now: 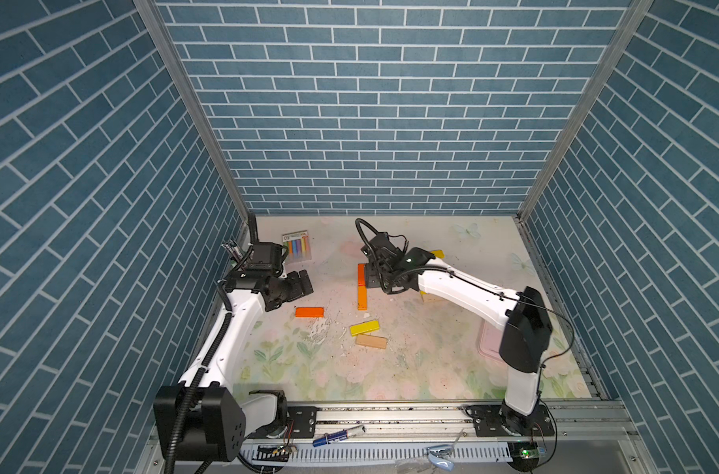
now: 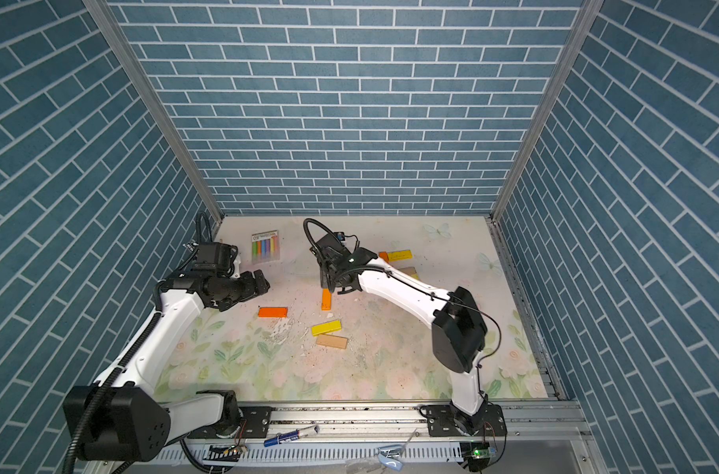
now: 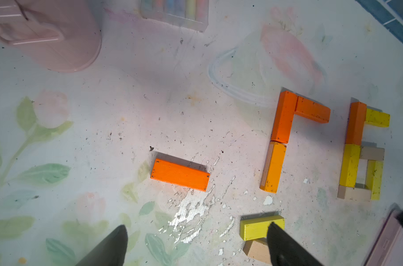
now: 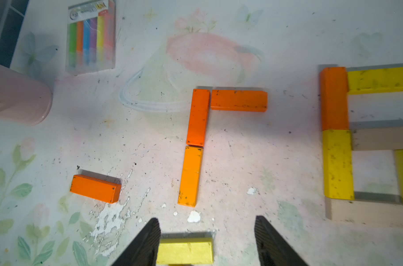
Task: Assemble the number 6 with building blocks
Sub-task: Adjust the building block at the center of the board.
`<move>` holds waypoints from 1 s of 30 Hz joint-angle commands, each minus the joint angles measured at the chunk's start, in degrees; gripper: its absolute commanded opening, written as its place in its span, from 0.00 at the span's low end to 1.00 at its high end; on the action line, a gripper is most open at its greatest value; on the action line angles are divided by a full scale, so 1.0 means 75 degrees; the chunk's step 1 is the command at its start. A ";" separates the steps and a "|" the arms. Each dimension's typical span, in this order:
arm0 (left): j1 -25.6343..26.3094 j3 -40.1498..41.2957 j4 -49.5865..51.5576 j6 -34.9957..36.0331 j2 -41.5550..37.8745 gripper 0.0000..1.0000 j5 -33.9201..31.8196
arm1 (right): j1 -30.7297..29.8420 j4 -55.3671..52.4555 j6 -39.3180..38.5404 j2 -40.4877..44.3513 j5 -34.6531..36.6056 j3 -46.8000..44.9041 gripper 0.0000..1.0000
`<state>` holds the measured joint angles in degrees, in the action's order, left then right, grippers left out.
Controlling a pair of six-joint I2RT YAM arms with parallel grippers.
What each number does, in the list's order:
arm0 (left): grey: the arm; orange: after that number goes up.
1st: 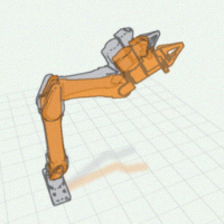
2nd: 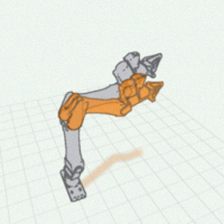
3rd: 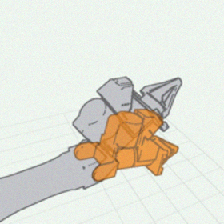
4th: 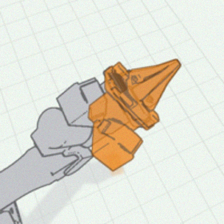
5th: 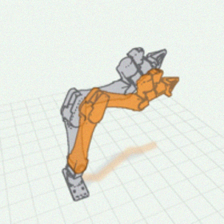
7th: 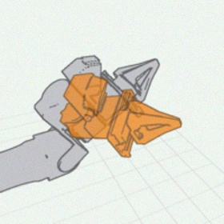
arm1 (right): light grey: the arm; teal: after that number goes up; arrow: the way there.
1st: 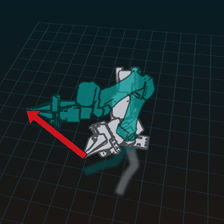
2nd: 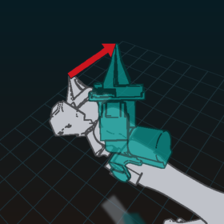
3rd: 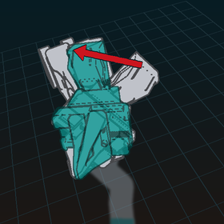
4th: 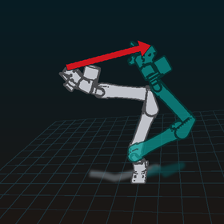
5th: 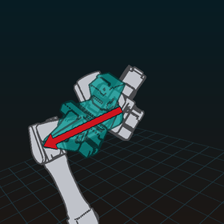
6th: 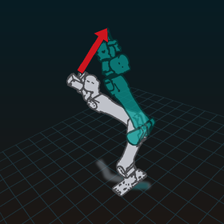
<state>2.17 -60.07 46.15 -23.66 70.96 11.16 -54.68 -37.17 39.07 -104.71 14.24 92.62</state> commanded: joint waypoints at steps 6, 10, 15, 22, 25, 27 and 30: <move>0.0152 0.0160 -0.0095 0.0248 0.0495 0.92 0.0472 | 0.0019 0.1364 -0.1286 0.1470 -0.0220 -0.2662 0.65; 0.0237 0.0148 -0.0083 0.0294 0.0656 0.92 0.0535 | 0.0014 0.1746 -0.1785 0.1752 -0.0702 -0.3353 0.65; 0.0296 0.0123 -0.0105 0.0322 0.0776 0.91 0.0725 | -0.0147 0.2281 -0.2889 0.1743 -0.1587 -0.3776 0.65; 0.0296 0.0092 -0.0130 0.0330 0.0764 0.91 0.1077 | -0.0280 0.2781 -0.4048 0.1599 -0.1933 -0.3852 0.65; 0.0296 0.0106 -0.0119 0.0336 0.0640 0.92 0.1080 | -0.0277 0.2885 -0.4288 0.1574 -0.1898 -0.3789 0.65; 0.0296 0.0123 -0.0118 0.0352 0.0547 0.91 0.1059 | -0.0274 0.2904 -0.4494 0.1536 -0.1910 -0.3739 0.65; 0.0296 0.0149 -0.0164 0.0354 0.0442 0.92 0.1078 | -0.0258 0.2946 -0.4824 0.1545 -0.1946 -0.3691 0.65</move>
<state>4.12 -59.48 45.10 -21.52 75.81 18.90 -56.75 -16.19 8.34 -93.27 0.32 63.75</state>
